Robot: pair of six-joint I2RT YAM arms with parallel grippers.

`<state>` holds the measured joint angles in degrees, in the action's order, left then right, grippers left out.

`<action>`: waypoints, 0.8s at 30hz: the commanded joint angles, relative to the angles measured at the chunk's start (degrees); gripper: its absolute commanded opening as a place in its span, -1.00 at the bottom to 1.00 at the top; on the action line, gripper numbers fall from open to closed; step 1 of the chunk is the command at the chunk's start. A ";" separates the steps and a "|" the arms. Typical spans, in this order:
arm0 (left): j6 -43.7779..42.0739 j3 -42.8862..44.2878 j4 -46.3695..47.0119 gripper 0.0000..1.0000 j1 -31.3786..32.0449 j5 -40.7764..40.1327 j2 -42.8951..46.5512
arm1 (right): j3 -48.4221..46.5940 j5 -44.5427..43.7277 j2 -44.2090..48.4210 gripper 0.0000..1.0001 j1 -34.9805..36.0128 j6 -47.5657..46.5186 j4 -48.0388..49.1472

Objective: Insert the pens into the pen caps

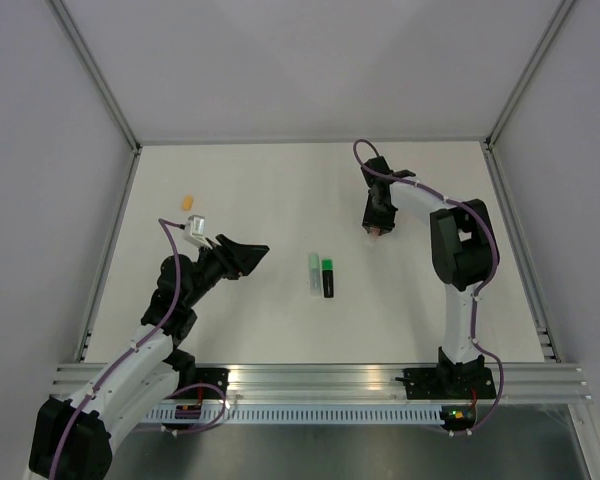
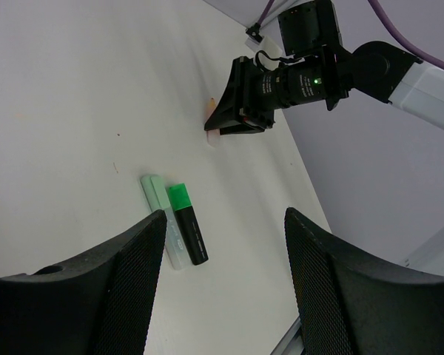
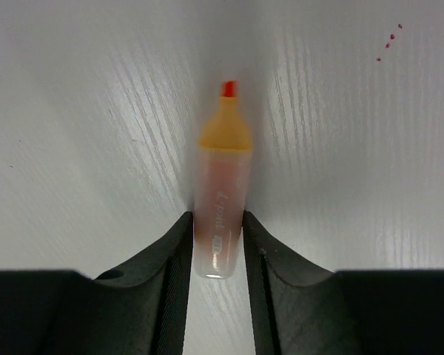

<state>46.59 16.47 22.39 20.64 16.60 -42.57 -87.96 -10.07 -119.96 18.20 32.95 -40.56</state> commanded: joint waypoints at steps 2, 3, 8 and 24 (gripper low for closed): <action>0.87 -0.56 0.46 0.41 0.01 -0.52 0.73 | 2.18 -2.68 -0.10 -0.28 0.26 -0.16 0.22; 0.87 -0.56 0.55 0.42 0.01 -0.52 0.73 | 2.27 -3.03 -0.36 -0.31 0.26 -0.25 -0.13; 0.70 -0.65 0.46 0.42 -0.08 -1.13 0.64 | 4.55 -1.54 -0.01 -0.42 0.26 -2.53 1.27; 1.48 14.10 -13.33 0.40 -1.66 -6.40 -16.65 | 10.00 4.86 14.31 -1.00 0.17 -10.10 12.86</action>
<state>47.09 24.67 13.74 20.03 12.01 -53.87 -78.08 -8.32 -112.29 18.52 25.87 -32.58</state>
